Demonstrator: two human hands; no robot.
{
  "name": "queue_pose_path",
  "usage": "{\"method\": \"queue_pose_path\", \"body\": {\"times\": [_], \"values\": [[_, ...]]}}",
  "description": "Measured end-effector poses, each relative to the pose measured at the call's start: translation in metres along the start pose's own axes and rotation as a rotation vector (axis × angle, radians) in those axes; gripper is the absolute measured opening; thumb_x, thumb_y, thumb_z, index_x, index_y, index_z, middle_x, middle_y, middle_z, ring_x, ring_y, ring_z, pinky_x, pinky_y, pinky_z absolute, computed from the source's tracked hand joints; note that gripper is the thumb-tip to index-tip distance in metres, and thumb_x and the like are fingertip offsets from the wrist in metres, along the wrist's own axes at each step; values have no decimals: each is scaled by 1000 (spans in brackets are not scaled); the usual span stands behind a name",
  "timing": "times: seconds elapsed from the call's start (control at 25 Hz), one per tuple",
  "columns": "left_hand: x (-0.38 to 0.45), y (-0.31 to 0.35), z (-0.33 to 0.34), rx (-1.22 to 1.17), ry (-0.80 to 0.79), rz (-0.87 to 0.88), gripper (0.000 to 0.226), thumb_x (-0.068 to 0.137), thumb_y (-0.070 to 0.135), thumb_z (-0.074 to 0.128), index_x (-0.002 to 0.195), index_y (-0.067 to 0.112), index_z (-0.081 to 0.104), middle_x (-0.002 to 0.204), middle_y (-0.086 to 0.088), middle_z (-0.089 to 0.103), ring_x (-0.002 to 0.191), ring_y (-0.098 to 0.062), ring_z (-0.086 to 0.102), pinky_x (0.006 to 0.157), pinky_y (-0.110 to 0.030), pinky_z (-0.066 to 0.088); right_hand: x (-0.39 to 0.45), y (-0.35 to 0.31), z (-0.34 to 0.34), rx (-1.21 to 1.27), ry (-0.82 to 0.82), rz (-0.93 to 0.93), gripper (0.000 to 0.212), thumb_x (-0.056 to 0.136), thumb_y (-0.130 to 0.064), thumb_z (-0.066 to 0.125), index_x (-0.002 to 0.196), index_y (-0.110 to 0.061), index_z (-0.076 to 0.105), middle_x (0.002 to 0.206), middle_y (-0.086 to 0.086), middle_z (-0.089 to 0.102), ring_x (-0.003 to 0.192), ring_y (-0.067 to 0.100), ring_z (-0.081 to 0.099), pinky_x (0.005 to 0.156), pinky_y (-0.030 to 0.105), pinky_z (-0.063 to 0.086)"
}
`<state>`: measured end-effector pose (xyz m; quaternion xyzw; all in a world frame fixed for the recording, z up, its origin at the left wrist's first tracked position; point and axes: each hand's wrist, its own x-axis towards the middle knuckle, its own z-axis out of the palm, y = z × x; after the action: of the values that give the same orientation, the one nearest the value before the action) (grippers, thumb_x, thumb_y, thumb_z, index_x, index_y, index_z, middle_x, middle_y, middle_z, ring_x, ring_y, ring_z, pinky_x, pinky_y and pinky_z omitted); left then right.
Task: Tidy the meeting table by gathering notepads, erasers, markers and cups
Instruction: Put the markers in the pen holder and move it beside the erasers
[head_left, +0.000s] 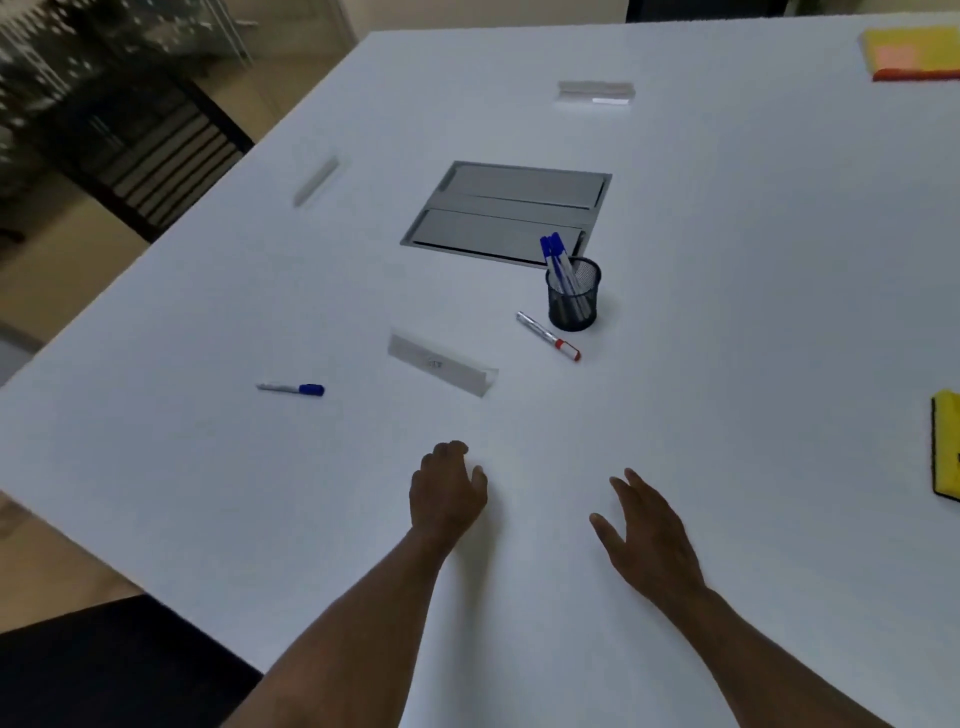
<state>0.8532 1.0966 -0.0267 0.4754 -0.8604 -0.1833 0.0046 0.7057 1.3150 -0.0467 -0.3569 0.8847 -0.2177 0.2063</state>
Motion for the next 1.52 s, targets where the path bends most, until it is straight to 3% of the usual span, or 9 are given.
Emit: {"method": "queue_pose_path", "body": {"times": [0.24,0.56,0.8,0.96,1.12,1.24,1.32,1.4,1.52], "values": [[99,-105,-49,6,17,-246,55,88,27,59,139,11,43,144,-12,43,128,-34,44,103,-47,40,93,-49,-7,48,41,-3,53,90,-34,61,137,-13,48,151,6,39,139,24,34,109,43,36],[187,-184,-68,300,-44,-182,71,78,-2,57,145,12,35,155,-16,24,141,-38,21,98,-55,43,209,-79,-1,5,213,10,44,86,-16,65,126,-7,49,132,13,49,115,35,49,90,45,45],[204,-196,-66,280,45,-158,27,73,-14,50,98,-3,53,105,-22,50,102,-42,48,68,-50,49,253,-71,10,-124,251,136,36,88,-20,63,117,-1,54,111,22,53,104,40,49,79,46,47],[196,-199,-60,361,165,-30,24,71,-17,55,91,-5,60,91,-28,55,82,-44,54,59,-46,42,250,-70,9,-159,278,86,21,91,-15,59,107,-1,58,105,20,55,97,36,51,77,45,49],[173,-180,-48,359,257,63,15,80,-5,50,92,-1,59,82,-25,54,59,-38,53,59,-43,39,224,-70,1,204,332,107,12,91,-11,59,100,-5,56,93,13,64,84,29,56,67,29,40],[145,-145,-37,273,172,11,19,88,0,50,104,4,60,95,-20,55,72,-38,55,62,-44,44,196,-73,-18,436,412,208,10,90,-12,60,99,-14,56,85,-1,66,78,19,63,56,11,37],[126,-116,-31,204,89,20,25,89,2,49,111,8,58,102,-14,56,82,-36,56,65,-41,44,179,-78,-40,493,501,217,13,90,-13,61,101,-18,57,86,-5,67,76,3,64,60,2,38],[106,-88,-26,157,22,61,29,90,6,45,116,13,56,105,-8,58,88,-30,56,67,-38,43,169,-86,-71,490,624,133,16,90,-14,62,104,-19,58,90,-6,67,75,-6,62,65,-1,38],[76,-51,-19,119,-73,130,33,93,13,39,123,19,50,112,1,60,94,-22,55,71,-36,45,180,-97,-119,447,803,-32,19,91,-12,58,109,-16,58,100,-5,67,81,1,61,74,0,40]]}}
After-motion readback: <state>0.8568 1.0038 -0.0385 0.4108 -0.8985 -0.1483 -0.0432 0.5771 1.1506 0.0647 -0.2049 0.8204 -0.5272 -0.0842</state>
